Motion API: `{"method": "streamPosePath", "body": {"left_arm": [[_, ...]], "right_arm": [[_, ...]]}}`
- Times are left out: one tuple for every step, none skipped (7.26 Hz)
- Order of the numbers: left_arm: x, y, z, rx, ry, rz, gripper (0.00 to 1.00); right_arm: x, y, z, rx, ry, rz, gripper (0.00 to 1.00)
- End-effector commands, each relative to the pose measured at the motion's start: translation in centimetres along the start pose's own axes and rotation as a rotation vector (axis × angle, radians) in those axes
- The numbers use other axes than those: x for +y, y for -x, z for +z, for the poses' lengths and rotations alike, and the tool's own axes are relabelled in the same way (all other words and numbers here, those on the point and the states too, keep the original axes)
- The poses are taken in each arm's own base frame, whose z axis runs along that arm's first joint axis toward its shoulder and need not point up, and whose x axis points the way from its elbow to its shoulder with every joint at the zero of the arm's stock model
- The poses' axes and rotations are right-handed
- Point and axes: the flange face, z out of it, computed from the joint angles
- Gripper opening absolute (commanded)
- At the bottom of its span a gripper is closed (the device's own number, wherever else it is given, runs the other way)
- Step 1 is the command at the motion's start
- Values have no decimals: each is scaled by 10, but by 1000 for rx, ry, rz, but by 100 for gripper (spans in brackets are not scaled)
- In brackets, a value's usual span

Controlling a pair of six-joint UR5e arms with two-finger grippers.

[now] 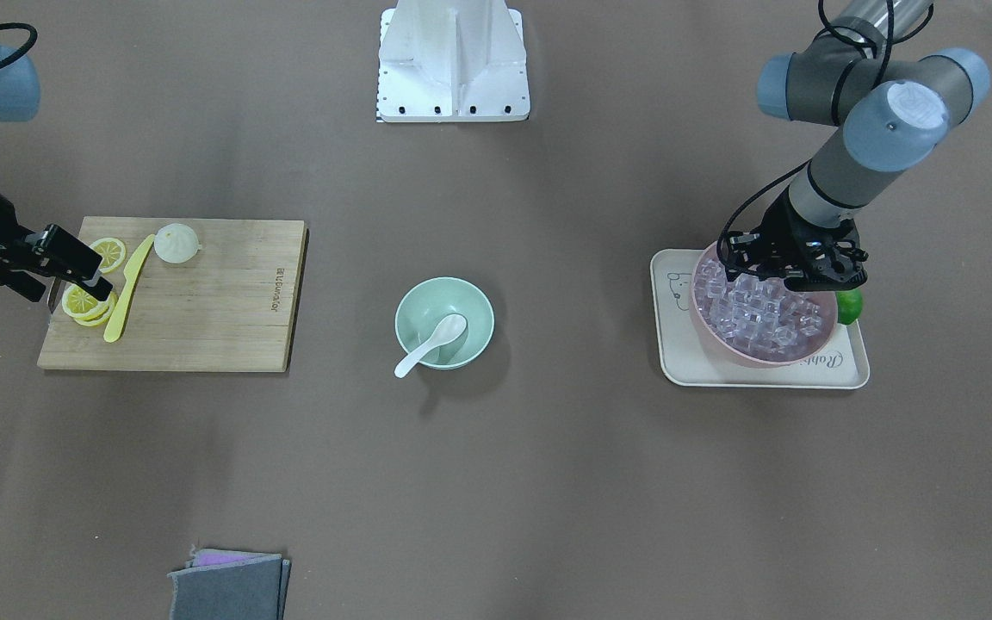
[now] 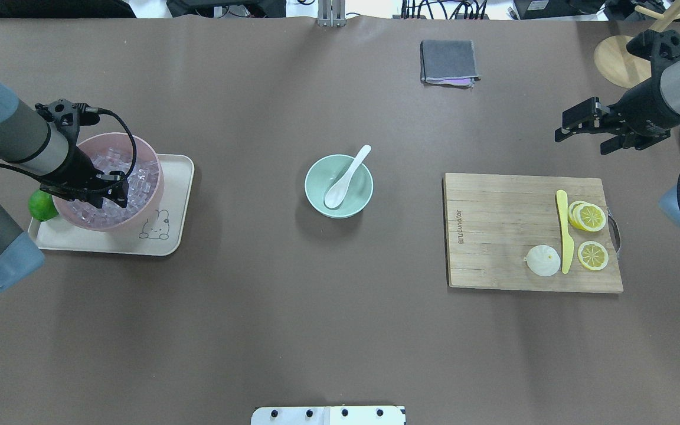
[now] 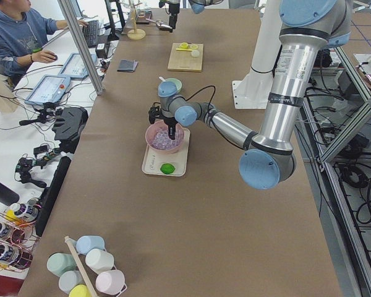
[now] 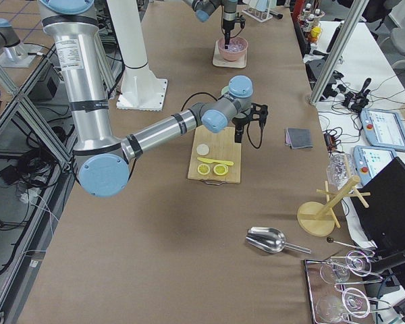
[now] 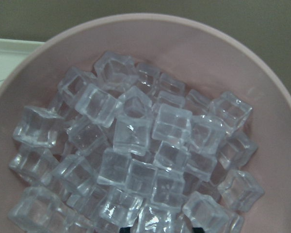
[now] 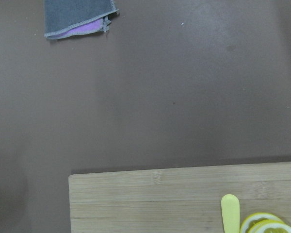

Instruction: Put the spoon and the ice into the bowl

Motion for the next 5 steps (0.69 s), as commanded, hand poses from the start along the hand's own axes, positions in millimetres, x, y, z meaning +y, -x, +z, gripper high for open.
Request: {"method": "streamPosePath", "body": {"left_arm": [[-1,-1,0,0,0,-7,29],[0,-1,0,1,1,-6,0],[1,-2,0,12,18,-1,0],[1,-2,-2,18,19,1,0],[-1,-4,-10,17,17,-7,0]], "right_arm": [[-1,-3,-3,-4,1,6,100],[-2,-4,-5,-4,-1,6,100],[-1,-4,-6,-7,2,7,100],[-2,-6,-8,-13,7,12,100],[-4,-8,-12,-18,4,15,100]]}}
